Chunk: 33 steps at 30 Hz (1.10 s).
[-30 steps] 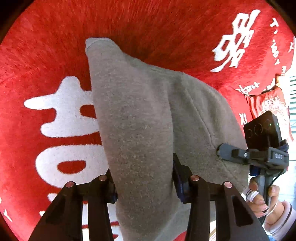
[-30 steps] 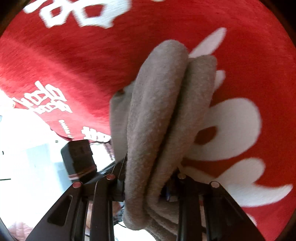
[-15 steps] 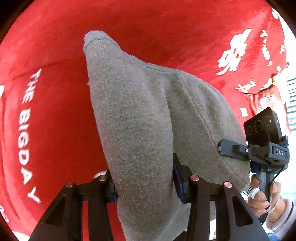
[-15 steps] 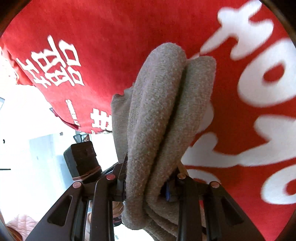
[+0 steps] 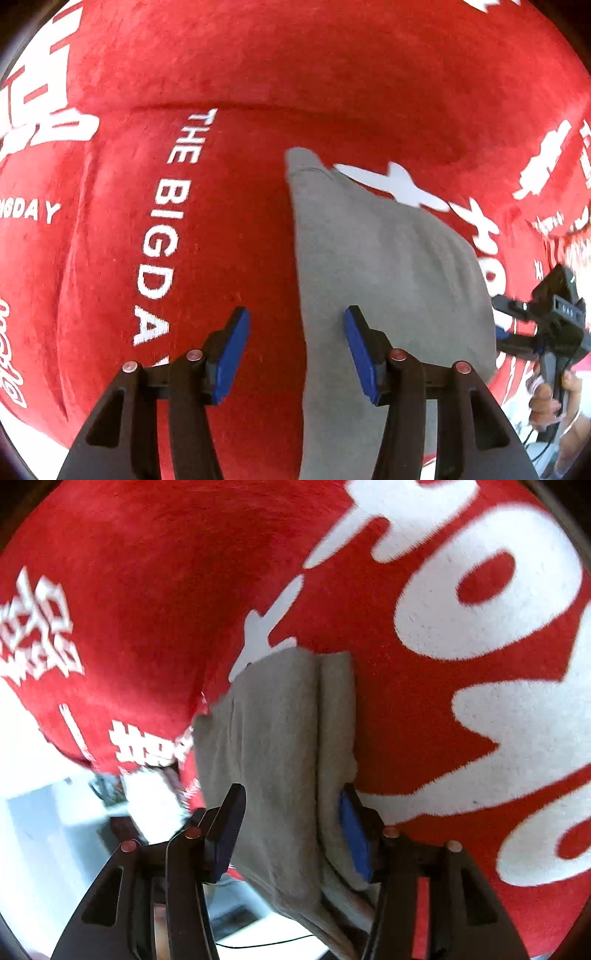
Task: Fold small clothes
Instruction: 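Lower the grey bundle onto the cushion and open both tools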
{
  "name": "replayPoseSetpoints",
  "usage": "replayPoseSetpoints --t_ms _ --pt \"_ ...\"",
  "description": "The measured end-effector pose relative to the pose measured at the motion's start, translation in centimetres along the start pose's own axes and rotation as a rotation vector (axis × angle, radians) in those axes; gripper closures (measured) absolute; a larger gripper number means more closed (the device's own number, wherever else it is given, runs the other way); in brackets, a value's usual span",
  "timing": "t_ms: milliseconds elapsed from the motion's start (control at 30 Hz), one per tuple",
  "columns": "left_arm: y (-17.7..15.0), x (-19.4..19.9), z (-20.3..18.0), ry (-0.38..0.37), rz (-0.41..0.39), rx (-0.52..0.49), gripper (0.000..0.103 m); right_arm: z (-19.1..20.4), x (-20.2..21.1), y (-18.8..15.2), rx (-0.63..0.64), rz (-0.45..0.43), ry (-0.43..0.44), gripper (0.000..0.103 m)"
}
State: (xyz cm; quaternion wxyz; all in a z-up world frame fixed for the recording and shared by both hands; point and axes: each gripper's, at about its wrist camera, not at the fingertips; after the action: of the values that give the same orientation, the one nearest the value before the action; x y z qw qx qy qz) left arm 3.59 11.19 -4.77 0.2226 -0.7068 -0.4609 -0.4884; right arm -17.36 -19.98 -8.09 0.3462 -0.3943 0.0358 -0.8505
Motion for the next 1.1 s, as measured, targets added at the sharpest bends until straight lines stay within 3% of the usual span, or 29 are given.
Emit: replayPoseSetpoints --t_ms 100,200,267,333,367,433,600,733,800,933,1100 --pt "0.6 -1.4 -0.3 0.009 0.004 0.006 0.049 2.3 -1.5 0.4 0.086 0.044 -0.090 0.073" --pt "0.6 -2.6 -1.0 0.046 0.010 -0.012 0.049 6.0 0.0 -0.5 0.291 -0.020 -0.222 0.078" --pt "0.4 -3.9 -1.7 0.079 0.010 -0.023 0.049 7.1 0.3 -1.2 0.404 -0.068 -0.362 0.079" --pt "0.0 -4.9 -2.3 0.113 0.003 -0.062 0.042 5.0 -0.1 -1.6 0.449 -0.084 -0.529 0.084" --pt "-0.1 -5.2 -2.6 0.134 -0.005 -0.084 0.033 4.3 -0.5 -1.5 0.454 -0.084 -0.567 0.084" --pt "-0.1 -5.2 -3.6 0.196 -0.014 -0.135 0.031 3.0 0.3 -1.3 0.407 -0.096 -0.526 0.083" --pt "-0.7 -3.8 -4.3 0.227 0.005 -0.173 0.031 2.9 2.5 -2.7 0.345 -0.110 -0.534 0.082" --pt "-2.8 -2.0 -4.5 0.204 0.028 -0.156 0.031 2.8 4.5 -5.3 0.280 -0.096 -0.378 0.077" --pt "-3.8 -1.4 -4.8 0.200 0.045 -0.157 0.031 3.1 4.7 -6.9 0.272 -0.097 -0.342 0.076" --pt "-5.7 -1.3 -5.8 0.198 0.079 -0.141 0.031 4.5 3.3 -9.4 0.312 -0.080 -0.355 0.076" --pt "-6.8 -1.6 -6.3 0.220 0.091 -0.089 0.031 5.7 -1.7 -11.8 0.394 -0.038 -0.519 0.076"
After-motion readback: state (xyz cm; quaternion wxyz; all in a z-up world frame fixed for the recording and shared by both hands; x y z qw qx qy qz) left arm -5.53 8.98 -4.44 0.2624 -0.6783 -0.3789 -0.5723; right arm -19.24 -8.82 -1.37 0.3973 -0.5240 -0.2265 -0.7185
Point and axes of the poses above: each gripper's, at about its wrist camera, not at the fingertips, and x roughly against the way its jaws point, z to its left, y to its top, and after that the axes turned 9 degrees about -y, right-handed
